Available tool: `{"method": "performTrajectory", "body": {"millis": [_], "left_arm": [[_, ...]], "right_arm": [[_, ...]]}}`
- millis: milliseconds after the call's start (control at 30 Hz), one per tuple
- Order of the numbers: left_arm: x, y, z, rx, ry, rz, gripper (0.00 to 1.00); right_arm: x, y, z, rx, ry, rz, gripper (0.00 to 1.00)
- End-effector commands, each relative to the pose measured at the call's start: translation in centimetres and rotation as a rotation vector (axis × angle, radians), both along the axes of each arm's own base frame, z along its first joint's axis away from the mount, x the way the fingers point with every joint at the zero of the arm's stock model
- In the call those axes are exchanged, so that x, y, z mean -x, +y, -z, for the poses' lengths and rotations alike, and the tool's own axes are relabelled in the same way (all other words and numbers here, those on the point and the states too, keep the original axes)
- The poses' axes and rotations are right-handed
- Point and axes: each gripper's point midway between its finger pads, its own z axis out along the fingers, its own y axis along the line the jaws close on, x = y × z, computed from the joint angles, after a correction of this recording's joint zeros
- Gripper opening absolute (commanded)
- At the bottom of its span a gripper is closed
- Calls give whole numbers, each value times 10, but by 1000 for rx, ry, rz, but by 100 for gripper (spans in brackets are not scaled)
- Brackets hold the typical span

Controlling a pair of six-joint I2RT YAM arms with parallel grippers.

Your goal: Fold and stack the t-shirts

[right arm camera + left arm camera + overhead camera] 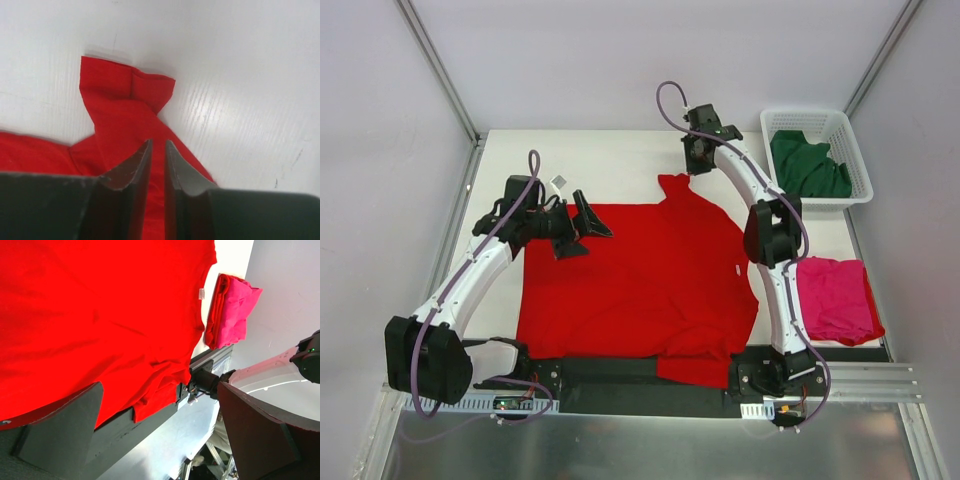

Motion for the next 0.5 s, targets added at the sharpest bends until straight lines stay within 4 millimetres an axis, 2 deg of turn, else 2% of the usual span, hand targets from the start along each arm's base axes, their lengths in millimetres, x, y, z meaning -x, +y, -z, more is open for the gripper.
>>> {"method": "performTrajectory", "body": {"millis": [0, 233, 467], "left_arm": [[-1, -6, -7, 25, -35, 20, 99], [3, -6, -5, 30, -29, 22, 99], [4, -5, -4, 29, -24, 18, 99]], "right_arm": [[-1, -13, -37, -5, -55, 19, 22], [2, -5, -3, -26, 20, 14, 31], [3, 4, 13, -46, 52, 4, 36]]}}
